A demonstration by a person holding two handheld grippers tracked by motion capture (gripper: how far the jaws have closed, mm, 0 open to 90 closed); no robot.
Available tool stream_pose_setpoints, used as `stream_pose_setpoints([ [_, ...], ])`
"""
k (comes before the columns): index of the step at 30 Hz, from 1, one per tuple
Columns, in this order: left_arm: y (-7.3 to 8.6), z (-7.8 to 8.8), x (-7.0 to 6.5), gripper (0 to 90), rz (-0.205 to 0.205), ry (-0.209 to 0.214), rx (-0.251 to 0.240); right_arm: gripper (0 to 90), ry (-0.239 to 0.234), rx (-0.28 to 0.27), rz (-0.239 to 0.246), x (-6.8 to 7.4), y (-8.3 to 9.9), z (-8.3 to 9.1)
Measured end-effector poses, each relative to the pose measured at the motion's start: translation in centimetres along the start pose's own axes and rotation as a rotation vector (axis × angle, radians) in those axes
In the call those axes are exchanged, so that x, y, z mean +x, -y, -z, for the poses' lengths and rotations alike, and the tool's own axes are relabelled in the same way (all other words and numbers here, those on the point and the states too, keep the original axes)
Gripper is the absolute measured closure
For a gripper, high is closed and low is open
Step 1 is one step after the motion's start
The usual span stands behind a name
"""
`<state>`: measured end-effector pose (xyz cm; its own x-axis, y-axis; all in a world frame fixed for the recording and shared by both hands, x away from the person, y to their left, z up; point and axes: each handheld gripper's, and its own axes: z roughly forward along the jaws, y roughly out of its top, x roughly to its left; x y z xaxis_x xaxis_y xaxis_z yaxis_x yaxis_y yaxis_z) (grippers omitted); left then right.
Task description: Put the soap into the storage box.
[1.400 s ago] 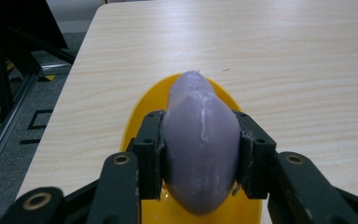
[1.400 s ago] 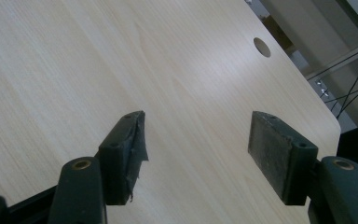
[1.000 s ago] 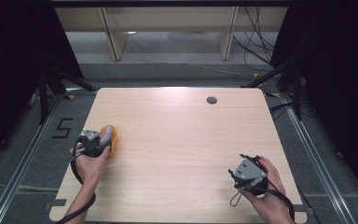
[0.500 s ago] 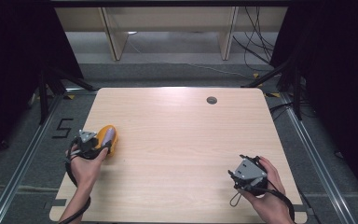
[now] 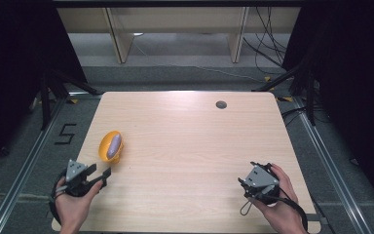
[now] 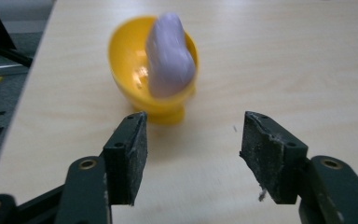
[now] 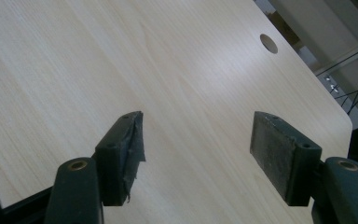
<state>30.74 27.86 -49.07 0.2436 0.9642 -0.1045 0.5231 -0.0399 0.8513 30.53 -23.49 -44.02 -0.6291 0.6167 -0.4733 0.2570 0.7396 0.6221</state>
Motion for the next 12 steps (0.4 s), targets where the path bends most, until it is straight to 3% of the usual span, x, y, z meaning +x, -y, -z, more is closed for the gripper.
stream_pose_setpoints([
  [1,0.59,0.2,-0.16,41.2,0.003,0.01,0.026,35.5,0.0,0.002,0.0,-0.01,0.0,0.04],
  [3,1.07,0.45,-0.42,41.3,0.013,0.029,0.027,35.6,-0.007,-0.004,-0.008,0.0,0.03,0.05],
  [6,0.86,0.6,-0.53,41.1,-0.003,0.027,0.01,35.1,-0.008,-0.011,-0.029,0.05,0.11,-0.08],
  [12,0.87,0.37,-0.44,36.5,0.008,0.01,0.043,34.6,-0.027,-0.015,-0.06,-0.11,0.3,-0.18],
])
